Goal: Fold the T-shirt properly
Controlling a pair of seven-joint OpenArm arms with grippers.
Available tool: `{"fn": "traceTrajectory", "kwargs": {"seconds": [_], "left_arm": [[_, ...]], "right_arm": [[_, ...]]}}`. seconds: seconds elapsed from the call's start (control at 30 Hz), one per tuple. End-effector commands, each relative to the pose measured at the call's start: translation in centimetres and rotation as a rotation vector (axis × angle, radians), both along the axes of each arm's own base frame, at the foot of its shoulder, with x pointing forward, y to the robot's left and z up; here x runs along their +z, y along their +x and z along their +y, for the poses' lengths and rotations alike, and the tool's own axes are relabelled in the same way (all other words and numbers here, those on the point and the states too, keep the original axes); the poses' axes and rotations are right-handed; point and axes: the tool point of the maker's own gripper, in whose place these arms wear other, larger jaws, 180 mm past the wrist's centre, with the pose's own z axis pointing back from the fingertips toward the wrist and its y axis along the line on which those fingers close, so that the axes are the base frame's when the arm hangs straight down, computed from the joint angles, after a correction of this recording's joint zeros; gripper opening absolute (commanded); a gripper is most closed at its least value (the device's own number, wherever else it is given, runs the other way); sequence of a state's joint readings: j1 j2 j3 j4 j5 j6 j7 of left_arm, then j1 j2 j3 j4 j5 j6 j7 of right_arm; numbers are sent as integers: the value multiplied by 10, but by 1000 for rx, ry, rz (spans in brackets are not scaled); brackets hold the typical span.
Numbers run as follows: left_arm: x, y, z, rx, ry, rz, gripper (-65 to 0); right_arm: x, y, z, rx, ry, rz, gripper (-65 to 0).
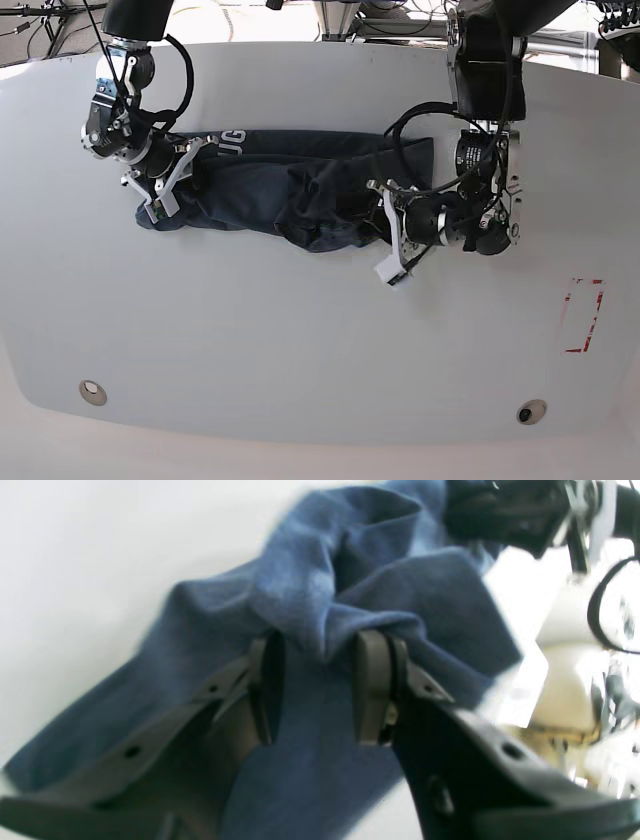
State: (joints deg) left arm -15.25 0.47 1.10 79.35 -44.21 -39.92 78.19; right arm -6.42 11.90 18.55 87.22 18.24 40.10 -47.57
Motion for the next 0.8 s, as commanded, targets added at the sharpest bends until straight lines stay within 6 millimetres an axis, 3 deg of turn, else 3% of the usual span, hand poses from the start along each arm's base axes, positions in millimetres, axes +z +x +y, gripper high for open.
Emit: {"fn": "traceTrajectory", "kwargs": {"seconds": [0.0, 0.1, 0.2, 0.37, 0.53, 0.77], "left_arm": [[20, -1, -25, -78, -42, -48, -456], [24, -15, -46, -156, -64, -40, -456], [41, -21, -61, -199, -121, -70, -456], [71, -21, -69, -228, -193, -142, -456], [85, -2, -48, -172, -200, -186, -456], [71, 25, 12, -13, -80, -201, -456]], "right_arm": [[-7, -8, -7, 11, -48, 51, -563], [-7, -8, -7, 11, -48, 51, -563], [-7, -8, -7, 11, -48, 51, -563], [-7, -8, -7, 11, -48, 51, -563], [-8, -9, -7, 11, -48, 52, -563], [-8, -9, -7, 11, -48, 52, -563]]}}
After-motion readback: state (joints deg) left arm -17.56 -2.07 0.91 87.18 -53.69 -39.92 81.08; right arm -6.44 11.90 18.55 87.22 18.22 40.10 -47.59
